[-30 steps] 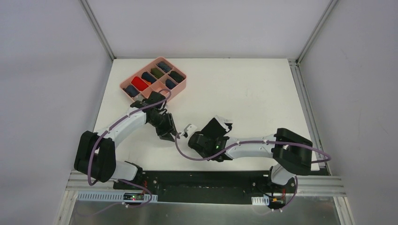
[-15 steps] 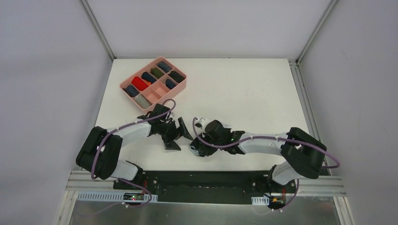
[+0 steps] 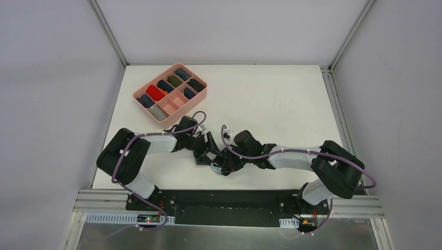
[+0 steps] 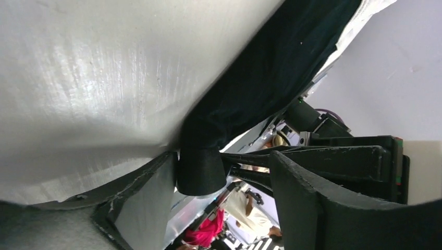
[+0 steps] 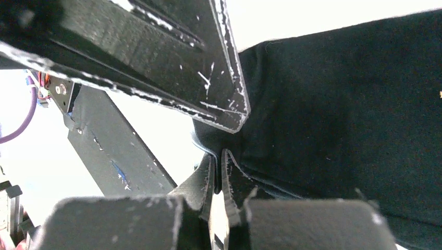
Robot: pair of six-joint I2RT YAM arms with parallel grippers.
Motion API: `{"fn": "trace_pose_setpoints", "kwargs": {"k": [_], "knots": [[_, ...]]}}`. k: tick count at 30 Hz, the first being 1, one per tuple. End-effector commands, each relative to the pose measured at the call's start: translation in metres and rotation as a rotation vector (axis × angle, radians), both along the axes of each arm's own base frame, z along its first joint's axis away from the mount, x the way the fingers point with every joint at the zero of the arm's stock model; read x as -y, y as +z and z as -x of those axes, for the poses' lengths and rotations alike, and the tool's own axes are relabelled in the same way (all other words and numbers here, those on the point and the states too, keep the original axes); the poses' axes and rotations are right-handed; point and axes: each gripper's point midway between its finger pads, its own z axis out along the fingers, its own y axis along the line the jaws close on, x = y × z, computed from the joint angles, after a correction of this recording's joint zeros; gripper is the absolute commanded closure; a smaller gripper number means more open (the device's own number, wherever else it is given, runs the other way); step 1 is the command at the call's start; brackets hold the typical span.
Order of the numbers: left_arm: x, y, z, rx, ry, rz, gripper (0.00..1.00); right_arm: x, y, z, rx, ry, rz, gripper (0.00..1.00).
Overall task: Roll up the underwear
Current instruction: Roll the underwear to the center of the board.
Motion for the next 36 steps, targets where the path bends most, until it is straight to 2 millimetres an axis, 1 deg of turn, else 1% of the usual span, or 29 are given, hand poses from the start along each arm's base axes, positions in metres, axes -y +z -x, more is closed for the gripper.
{"fn": "trace_pose_setpoints", "kwargs": {"k": [1,5,6,7,8,9,10,11,13,15,16,17,18,19,20,21,23,24,26,30,34,36], "knots": [[-0.001,-0.017,0.009,-0.004,-0.031,-0.039,0.41,0.001,0.002,0.006,-0.028,0.007,-0.016,1.0],[0.0,-0.016,0.008,-0.002,-0.031,-0.037,0.74,0.002,0.002,0.005,-0.031,0.001,-0.016,1.0],[0.001,-0.014,0.007,0.002,-0.031,-0.032,0.85,0.002,0.001,0.005,-0.033,-0.001,-0.013,1.0],[0.002,-0.011,0.006,0.006,-0.034,-0.025,0.98,0.002,0.001,0.005,-0.032,-0.003,-0.011,1.0],[0.003,-0.009,0.005,0.009,-0.035,-0.021,1.0,0.002,0.002,0.003,-0.032,-0.009,-0.008,1.0],[0.004,-0.007,0.005,0.011,-0.037,-0.017,1.0,0.003,0.005,0.003,-0.03,-0.014,-0.001,0.98],[0.004,-0.005,0.004,0.011,-0.038,-0.015,1.0,0.002,0.01,0.001,-0.018,-0.021,0.004,0.79],[0.005,-0.003,0.003,0.015,-0.036,-0.016,1.0,0.002,0.015,-0.001,0.005,-0.026,0.016,0.62],[0.004,0.0,0.002,0.012,-0.031,-0.023,1.0,0.004,0.032,-0.007,0.103,-0.034,0.04,0.52],[0.004,0.004,0.0,0.009,-0.027,-0.028,1.0,0.01,0.038,-0.01,0.178,-0.041,0.092,0.42],[0.005,0.006,0.0,0.009,-0.026,-0.026,1.0,0.012,0.04,-0.011,0.213,-0.041,0.115,0.38],[0.006,0.008,-0.002,0.012,-0.028,-0.022,1.0,0.012,0.043,-0.011,0.24,-0.035,0.135,0.31],[0.007,0.01,-0.002,0.014,-0.031,-0.018,1.0,0.012,0.045,-0.012,0.278,-0.035,0.158,0.28],[0.007,0.011,-0.002,0.015,-0.035,-0.018,1.0,0.012,0.047,-0.012,0.319,-0.034,0.191,0.25],[0.007,0.012,-0.003,0.022,-0.036,-0.019,1.0,0.009,0.05,-0.008,0.368,-0.004,0.233,0.24],[0.007,0.013,-0.003,0.017,-0.034,-0.025,1.0,0.01,0.053,-0.013,0.438,-0.017,0.284,0.23],[0.006,0.012,-0.002,0.003,-0.032,-0.031,1.0,0.011,0.049,-0.015,0.522,0.0,0.386,0.22],[0.006,0.012,-0.002,-0.002,-0.03,-0.035,1.0,0.009,0.044,-0.015,0.549,0.015,0.433,0.23],[0.006,0.011,-0.002,-0.008,-0.028,-0.038,1.0,0.005,0.038,-0.015,0.608,0.029,0.496,0.23],[0.005,0.01,-0.002,-0.015,-0.021,-0.045,1.0,-0.007,0.031,-0.011,0.696,0.051,0.561,0.25],[0.005,0.009,-0.002,-0.02,-0.017,-0.049,1.0,-0.008,0.026,-0.013,0.792,0.036,0.645,0.29],[0.005,0.008,-0.003,-0.022,-0.017,-0.05,1.0,-0.009,0.023,-0.013,0.813,0.033,0.666,0.33]]}}
